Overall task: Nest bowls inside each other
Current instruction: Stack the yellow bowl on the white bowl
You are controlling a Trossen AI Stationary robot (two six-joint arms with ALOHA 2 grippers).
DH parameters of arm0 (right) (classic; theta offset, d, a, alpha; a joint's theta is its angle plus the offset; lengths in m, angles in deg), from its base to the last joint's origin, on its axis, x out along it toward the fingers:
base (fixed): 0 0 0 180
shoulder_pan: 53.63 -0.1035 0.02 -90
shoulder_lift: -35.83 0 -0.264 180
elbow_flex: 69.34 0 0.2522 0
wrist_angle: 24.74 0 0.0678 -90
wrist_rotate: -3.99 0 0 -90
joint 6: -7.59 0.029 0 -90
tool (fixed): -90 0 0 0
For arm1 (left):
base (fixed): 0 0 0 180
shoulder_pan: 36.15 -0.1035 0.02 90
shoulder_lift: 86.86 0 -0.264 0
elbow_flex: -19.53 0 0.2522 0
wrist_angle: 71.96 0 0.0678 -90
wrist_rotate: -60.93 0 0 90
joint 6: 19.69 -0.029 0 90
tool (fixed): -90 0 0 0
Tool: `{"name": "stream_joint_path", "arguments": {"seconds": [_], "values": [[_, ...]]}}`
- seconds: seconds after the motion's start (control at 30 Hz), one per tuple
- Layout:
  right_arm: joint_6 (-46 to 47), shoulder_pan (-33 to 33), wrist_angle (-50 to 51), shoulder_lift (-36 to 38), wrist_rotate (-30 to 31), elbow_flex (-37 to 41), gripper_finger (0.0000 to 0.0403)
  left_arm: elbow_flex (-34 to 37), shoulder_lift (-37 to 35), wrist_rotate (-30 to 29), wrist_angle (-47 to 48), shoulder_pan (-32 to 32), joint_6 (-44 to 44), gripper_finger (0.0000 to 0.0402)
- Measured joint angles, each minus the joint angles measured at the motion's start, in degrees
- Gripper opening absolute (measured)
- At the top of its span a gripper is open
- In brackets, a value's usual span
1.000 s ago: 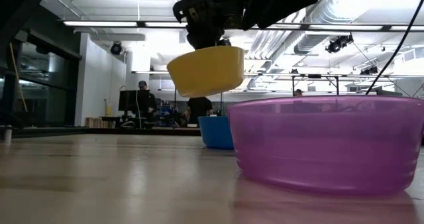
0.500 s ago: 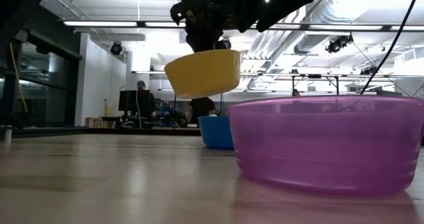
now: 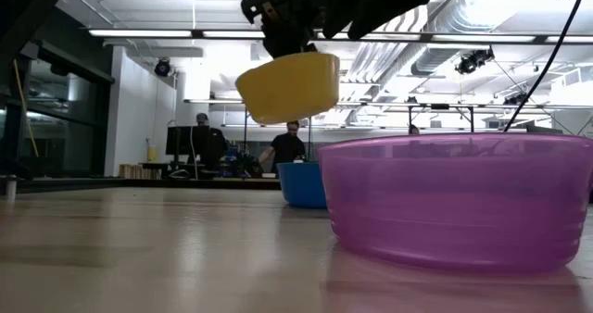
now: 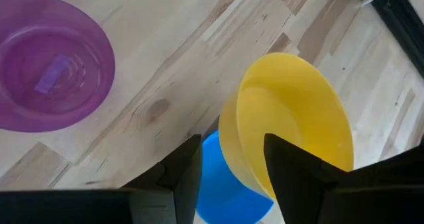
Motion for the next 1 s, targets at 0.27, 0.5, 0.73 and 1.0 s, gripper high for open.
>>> {"name": "stream_joint_path", "arguments": {"seconds": [0.27,0.5,0.73,1.0], "values": [[-0.9,0.1,-1.3,0.0,-0.2,0.0,0.0156,0.0,0.0,0.3,0.7,0.0,0.4,0.0],[-1.0,0.0,-1.6,0.0,-1.6,0.0,0.0156,0.0,0.0,0.4,0.9,0.7,0.7,0.0],[-1.1,0.0,-2.4,0.0,-3.6,0.0,0.0156,0.1,0.0,0.3,1.5,1.2,0.9,0.0],[-1.1,0.0,-4.4,0.0,-6.9,0.1,0.0156,0.1,0.0,0.5,3.2,2.1,1.9,0.0]]}}
